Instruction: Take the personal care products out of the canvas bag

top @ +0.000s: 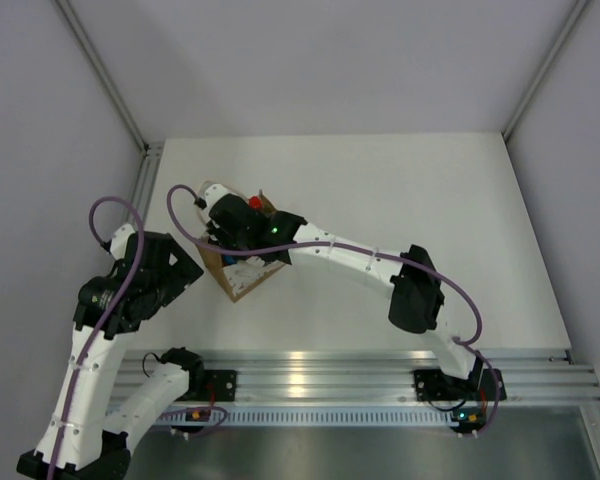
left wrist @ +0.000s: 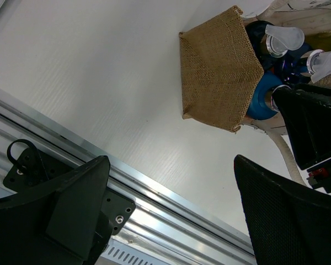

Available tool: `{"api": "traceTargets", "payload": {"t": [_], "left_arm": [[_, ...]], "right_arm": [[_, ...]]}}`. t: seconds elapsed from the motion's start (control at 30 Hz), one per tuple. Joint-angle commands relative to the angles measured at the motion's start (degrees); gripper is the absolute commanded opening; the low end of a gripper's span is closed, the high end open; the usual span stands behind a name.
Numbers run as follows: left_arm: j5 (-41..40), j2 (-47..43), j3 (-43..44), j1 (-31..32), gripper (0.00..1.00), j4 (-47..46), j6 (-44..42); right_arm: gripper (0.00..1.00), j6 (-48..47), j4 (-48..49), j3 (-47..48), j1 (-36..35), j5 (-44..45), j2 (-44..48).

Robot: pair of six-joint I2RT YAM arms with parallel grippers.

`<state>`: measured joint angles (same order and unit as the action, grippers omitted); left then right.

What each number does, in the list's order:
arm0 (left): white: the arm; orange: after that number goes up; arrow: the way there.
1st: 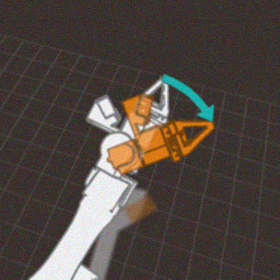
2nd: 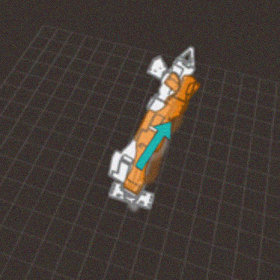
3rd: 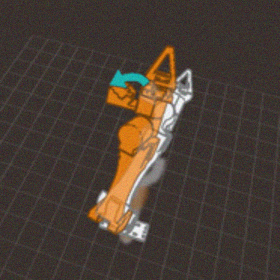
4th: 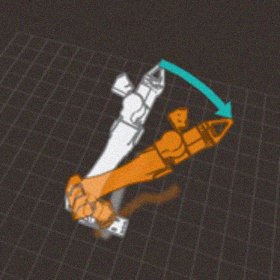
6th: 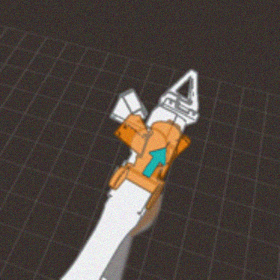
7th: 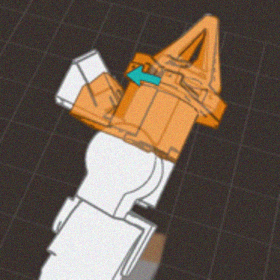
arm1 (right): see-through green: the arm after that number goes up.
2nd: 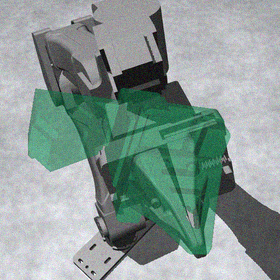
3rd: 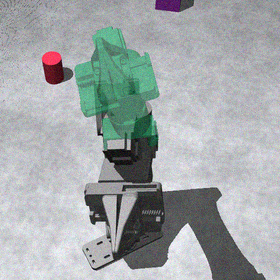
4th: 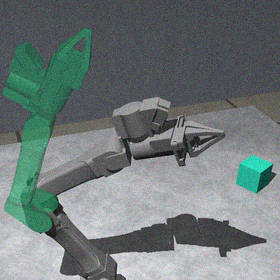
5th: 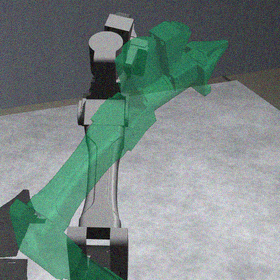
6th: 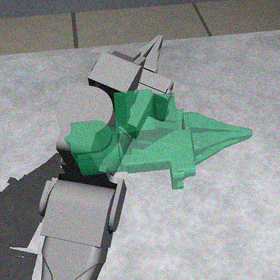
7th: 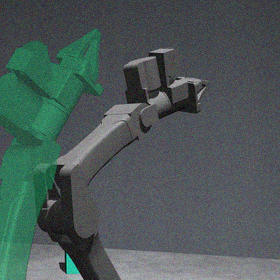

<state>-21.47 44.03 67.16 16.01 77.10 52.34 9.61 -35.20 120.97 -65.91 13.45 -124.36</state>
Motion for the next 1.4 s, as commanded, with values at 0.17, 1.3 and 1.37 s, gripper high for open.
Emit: {"api": "traceTargets", "payload": {"t": [0.17, 1.3, 1.37], "left_arm": [[-0.3, -0.2, 1.4, 0.1, 0.98, 3.9, -0.7], [-1.4, -1.1, 1.9, 0.0, 0.98, 3.8, -0.7], [-1.3, -1.0, 1.9, 0.1, 0.98, 3.9, -0.7]], "right_arm": [[0.28, 0.3, 1.5, 0.2, -1.3, 1.9, 1.9], [0.00, 1.6, 1.5, -1.6, -1.4, 4.5, 6.8], [0.00, 1.1, 1.5, -1.2, -1.4, 5.2, 6.8]]}}
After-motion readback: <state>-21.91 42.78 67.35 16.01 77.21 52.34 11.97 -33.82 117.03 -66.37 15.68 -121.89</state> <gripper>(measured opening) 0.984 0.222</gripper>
